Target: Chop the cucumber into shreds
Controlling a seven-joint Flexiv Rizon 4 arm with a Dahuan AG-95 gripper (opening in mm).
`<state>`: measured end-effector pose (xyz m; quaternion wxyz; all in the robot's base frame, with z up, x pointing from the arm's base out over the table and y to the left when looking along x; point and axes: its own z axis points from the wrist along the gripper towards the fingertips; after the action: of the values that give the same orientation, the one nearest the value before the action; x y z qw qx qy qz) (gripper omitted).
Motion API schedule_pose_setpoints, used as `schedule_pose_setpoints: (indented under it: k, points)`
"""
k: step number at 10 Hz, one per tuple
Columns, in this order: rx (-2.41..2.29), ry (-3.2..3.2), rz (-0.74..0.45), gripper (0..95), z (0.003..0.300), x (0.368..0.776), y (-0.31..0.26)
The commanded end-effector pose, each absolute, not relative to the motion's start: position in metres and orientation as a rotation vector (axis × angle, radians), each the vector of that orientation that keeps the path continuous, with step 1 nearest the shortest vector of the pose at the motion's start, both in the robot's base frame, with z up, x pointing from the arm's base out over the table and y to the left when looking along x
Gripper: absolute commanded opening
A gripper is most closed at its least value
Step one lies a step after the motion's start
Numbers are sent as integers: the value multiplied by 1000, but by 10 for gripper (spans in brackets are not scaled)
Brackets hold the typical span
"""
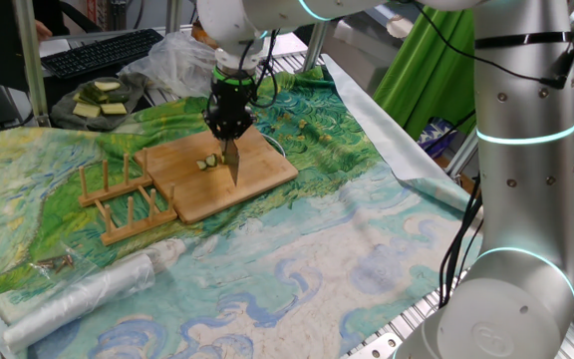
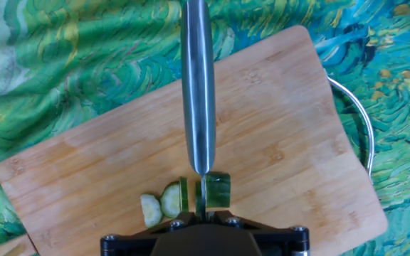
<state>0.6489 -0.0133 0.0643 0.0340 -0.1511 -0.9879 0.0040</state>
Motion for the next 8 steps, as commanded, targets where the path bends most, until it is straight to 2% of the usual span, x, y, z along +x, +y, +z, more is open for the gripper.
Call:
schedule_pose_setpoints:
  k: [1, 6, 8]
  points:
    - [-459, -3045, 15, 0, 63, 646, -16]
    - [-479, -3046, 3, 0, 59, 643, -19]
    - [-476, -3051, -17, 0, 45, 643, -20]
